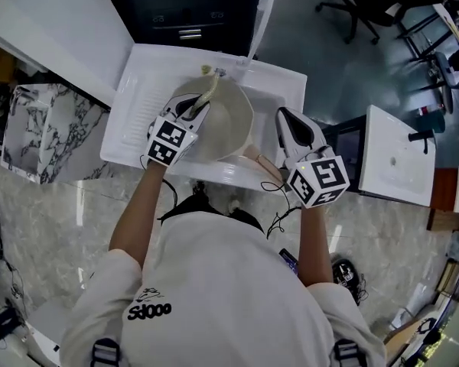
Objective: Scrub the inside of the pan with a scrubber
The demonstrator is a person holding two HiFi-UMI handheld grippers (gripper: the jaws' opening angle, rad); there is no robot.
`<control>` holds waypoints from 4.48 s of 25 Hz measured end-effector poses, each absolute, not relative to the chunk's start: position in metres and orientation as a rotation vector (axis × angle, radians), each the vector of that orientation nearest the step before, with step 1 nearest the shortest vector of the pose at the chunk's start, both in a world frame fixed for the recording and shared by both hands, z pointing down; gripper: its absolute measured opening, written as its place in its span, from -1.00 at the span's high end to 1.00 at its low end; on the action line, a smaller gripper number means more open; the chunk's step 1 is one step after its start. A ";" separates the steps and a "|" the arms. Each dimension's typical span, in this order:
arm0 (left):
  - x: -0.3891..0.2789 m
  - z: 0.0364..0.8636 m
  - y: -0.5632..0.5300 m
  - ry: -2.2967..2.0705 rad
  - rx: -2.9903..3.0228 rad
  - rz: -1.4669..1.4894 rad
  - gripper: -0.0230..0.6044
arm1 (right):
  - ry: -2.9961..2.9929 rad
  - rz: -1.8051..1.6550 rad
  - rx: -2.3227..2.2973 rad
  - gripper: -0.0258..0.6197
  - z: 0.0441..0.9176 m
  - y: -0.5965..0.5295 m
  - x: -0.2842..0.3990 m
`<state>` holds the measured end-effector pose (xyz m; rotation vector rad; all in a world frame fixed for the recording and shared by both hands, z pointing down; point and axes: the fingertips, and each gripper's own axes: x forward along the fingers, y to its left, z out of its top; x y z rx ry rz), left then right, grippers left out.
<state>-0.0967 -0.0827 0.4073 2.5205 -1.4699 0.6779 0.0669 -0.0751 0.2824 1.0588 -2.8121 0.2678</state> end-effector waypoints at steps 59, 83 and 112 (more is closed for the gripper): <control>0.044 0.602 -0.093 -0.262 2.437 0.966 0.69 | -2.507 0.508 1.307 0.90 0.369 -0.068 0.087; -0.040 0.631 0.046 0.548 2.024 1.550 0.70 | -2.523 0.503 1.277 0.90 0.373 -0.049 0.071; -0.059 0.621 -0.163 -0.741 2.431 1.899 0.71 | -2.455 0.541 1.338 0.90 0.380 -0.046 0.102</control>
